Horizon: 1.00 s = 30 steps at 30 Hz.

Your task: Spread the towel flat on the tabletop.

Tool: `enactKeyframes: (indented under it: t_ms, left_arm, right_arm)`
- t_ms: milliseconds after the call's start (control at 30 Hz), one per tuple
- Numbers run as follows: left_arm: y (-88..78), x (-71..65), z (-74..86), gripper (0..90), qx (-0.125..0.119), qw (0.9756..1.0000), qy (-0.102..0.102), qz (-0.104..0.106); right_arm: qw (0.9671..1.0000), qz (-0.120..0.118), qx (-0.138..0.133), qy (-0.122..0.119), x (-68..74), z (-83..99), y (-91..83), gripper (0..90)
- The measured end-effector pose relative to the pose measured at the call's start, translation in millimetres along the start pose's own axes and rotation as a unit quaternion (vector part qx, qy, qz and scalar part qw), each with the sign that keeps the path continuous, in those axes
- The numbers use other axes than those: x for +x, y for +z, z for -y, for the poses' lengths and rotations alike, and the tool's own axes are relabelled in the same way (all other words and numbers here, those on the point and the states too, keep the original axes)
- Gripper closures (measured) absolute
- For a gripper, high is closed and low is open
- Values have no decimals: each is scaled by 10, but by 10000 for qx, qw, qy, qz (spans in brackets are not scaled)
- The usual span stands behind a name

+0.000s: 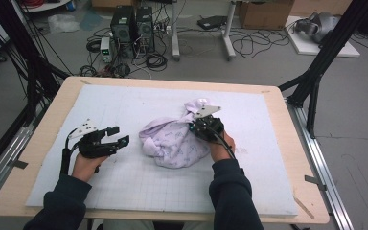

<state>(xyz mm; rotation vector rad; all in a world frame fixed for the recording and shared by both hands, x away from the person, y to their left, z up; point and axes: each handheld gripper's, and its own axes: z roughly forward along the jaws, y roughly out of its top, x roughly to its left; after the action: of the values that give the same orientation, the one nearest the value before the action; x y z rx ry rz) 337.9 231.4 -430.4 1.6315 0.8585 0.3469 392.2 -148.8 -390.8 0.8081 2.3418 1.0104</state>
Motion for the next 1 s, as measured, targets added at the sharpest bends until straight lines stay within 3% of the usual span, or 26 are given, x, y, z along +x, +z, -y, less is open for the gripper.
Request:
enactKeyframes:
  t_ms: [267,333,500,633,800,833,1000]
  left_arm:
    - [4,1,0,311,-13,10000,-2,17]
    - [6,-1,1,312,-8,10000,3,26]
    - [13,-20,5,313,19,10000,34,87]
    - [38,-35,19,320,98,9998,77,178]
    - [94,-85,48,351,251,9989,183,362]
    - [105,-101,54,355,304,9985,225,395]
    - [130,-125,70,359,424,9978,244,437]
  right_arm:
    - [9983,561,-60,147,-175,-207,214,863]
    - [9961,838,-1,289,-217,-257,311,863]
    - [9906,1237,157,568,-296,-225,458,855]
    - [9902,1193,213,688,-330,-195,511,839]
    - [9925,980,51,729,-349,-203,431,746]
    - [9931,899,-14,753,-358,-196,359,675]
    - [9939,809,-214,711,-356,-151,153,585]
